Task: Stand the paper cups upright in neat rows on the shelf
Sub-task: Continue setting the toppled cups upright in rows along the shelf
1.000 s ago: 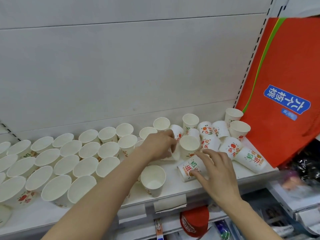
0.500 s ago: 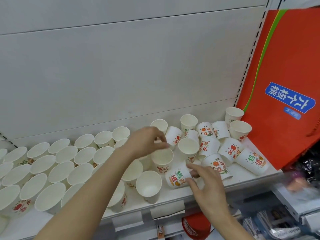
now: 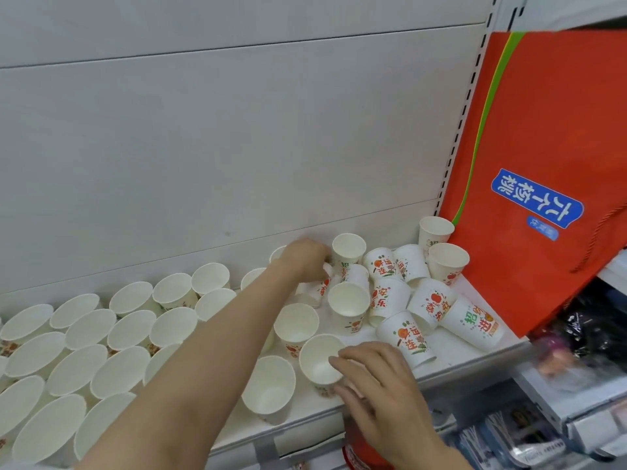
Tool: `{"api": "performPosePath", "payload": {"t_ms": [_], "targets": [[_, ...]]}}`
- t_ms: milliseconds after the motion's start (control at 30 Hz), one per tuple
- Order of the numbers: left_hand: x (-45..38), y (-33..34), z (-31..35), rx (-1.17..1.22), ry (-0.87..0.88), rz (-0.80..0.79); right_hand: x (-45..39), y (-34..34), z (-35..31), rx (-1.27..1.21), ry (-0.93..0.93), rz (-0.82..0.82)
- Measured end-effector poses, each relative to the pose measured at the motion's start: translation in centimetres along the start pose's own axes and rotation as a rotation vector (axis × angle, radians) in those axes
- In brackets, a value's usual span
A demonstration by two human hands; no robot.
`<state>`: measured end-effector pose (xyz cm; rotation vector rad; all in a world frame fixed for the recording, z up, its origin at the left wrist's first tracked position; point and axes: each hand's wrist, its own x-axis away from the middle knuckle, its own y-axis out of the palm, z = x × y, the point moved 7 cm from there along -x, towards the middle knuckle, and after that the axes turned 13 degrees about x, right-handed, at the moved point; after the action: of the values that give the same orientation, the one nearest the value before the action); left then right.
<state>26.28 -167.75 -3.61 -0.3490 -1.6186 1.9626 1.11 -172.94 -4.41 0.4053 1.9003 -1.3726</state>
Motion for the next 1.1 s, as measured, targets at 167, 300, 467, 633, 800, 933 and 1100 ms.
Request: {"api": "performPosePath", "payload": {"t_ms": [167, 300, 467, 633, 800, 933, 1100], "targets": [[1.7, -1.6, -0.9, 0.181, -0.05, 0.174, 1.5, -2.1, 5.1, 0.117, 0.243, 0.095], [4.7, -1.7, -1.3, 0.124, -0.076, 0.383, 1.5, -2.4, 8.3, 0.175, 0.445, 0.033], [7.3, -1.3, 0.0, 0.184, -0.005, 0.423, 1.5, -0.7, 9.0, 0.269, 0.589, -0.14], [9.3, 0.2, 6.4, 0.186, 0.287, 0.307, 1.7, 0.8, 8.8, 0.303, 0.608, -0.236], [8.8, 0.8, 6.0, -0.093, 0.188, 0.229, 2.2, 1.0, 8.9, 0.22, 0.672, -0.323], [8.7, 0.5, 3.7, -0.166, 0.147, 0.193, 2.4, 1.0, 7.7, -0.065, 0.736, -0.284], [8.2, -1.0, 3.2, 0.144, 0.114, 0.202, 1.4, 2.3, 6.1, -0.386, 0.71, -0.166]]}}
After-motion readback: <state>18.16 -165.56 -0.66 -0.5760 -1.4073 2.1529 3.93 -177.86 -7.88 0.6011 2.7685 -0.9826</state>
